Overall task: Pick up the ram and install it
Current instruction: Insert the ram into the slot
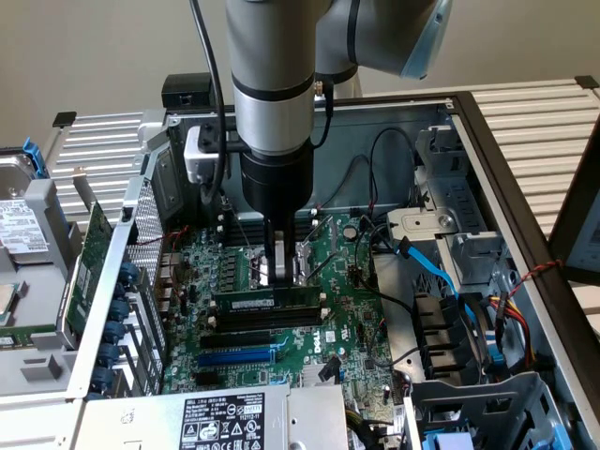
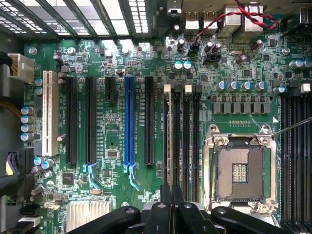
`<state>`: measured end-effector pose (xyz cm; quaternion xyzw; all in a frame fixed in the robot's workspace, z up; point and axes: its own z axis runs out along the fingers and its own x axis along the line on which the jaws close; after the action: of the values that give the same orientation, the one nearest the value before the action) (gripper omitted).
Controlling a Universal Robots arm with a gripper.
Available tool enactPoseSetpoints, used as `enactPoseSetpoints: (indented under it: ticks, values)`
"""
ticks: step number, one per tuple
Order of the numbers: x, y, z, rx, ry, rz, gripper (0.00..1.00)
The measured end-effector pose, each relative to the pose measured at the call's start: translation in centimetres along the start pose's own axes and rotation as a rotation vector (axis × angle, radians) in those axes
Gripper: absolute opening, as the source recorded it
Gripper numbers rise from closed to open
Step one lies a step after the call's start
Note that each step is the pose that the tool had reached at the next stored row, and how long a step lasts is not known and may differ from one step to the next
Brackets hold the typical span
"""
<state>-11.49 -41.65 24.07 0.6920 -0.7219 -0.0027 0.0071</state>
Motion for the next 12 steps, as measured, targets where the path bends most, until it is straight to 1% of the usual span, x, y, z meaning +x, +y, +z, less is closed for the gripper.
enactPoseSetpoints:
  ticks: [12]
  values:
    - [-0.02,0.04,0.33,0.0001,0.0,0.0,0.12]
